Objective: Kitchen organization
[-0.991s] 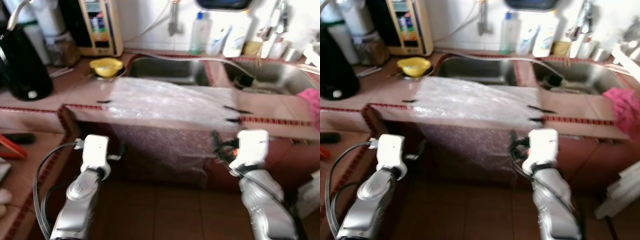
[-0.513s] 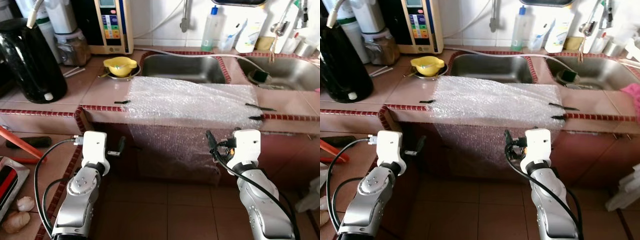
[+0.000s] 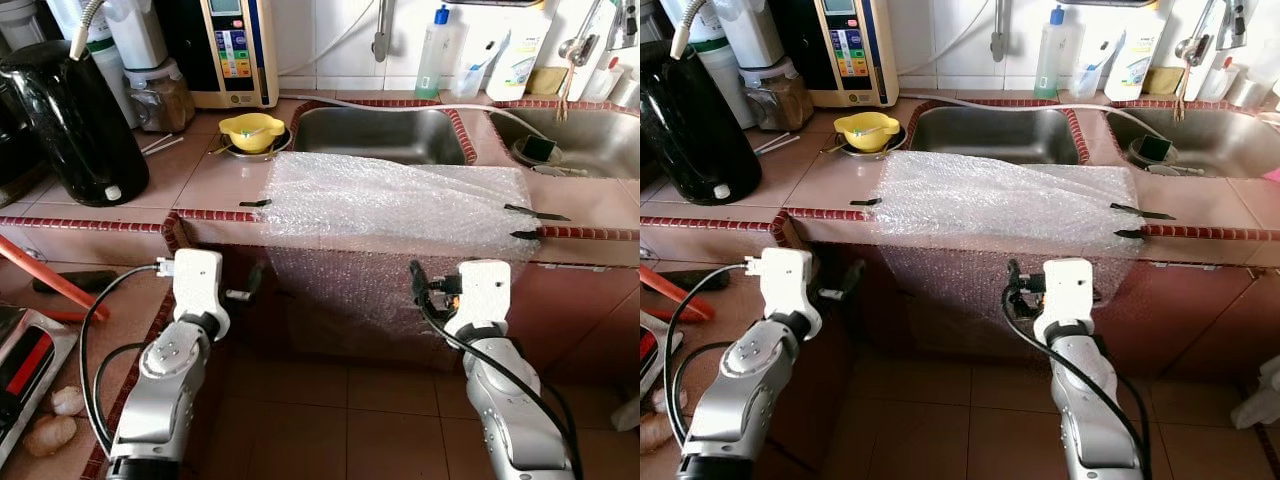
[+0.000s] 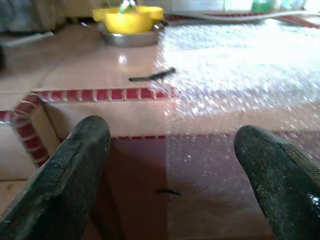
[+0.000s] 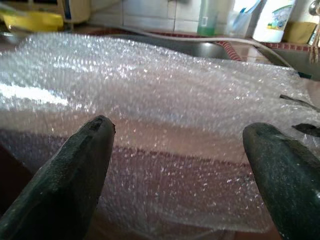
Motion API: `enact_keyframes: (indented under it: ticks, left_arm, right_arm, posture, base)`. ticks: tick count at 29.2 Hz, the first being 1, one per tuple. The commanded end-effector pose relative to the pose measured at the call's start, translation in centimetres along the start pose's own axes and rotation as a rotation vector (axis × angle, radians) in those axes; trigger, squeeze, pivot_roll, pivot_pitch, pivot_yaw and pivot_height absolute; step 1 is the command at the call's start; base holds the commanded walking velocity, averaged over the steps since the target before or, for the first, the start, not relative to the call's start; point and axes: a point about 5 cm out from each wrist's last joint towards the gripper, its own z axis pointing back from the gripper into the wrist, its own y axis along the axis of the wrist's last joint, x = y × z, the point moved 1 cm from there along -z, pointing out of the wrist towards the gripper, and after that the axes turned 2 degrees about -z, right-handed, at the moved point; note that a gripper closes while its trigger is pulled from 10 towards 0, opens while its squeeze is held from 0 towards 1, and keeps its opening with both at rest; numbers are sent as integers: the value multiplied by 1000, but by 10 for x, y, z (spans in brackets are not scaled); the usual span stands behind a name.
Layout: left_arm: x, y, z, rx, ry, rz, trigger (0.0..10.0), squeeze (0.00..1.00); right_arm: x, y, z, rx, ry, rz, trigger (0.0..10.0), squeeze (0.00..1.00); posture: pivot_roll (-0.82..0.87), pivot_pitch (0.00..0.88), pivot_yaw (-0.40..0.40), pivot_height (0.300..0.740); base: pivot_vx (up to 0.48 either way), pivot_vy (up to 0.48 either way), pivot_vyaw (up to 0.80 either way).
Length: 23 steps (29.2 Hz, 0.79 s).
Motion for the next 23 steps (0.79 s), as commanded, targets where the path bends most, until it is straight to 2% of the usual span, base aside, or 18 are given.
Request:
enact_keyframes:
  ticks: [1,3,5,8,19,23]
  left_arm:
    - [-5,-1,3,6,42,-6,10000,0]
    - [-4,-3,6,0,57,15,10000,0]
    - [-2,-4,9,0,54,14,10000,0]
    - [1,-3,12,13,42,12,10000,0]
    - [8,16,10,91,-10,56,10000,0]
    - [10,15,9,86,-21,69,10000,0]
  right_arm:
    - [1,15,-3,67,1,9,10000,0]
    - [-1,18,-3,73,40,1,10000,0]
    - [-1,15,-3,23,36,-1,10000,0]
    - [-5,17,-1,42,100,22,10000,0]
    - [-6,23,-1,57,134,3,10000,0]
    - [-8,22,2,58,152,10,10000,0]
  posture:
    - [88,0,38,740]
    - [87,0,28,740]
    - [87,0,10,740]
    - [91,0,-6,740]
    - [78,0,-10,740]
    - [67,0,-12,740]
  base:
    - [0,0,0]
    - [0,0,0]
    - [0,0,0]
    - [0,0,0]
    - [0,0,0]
    - [0,0,0]
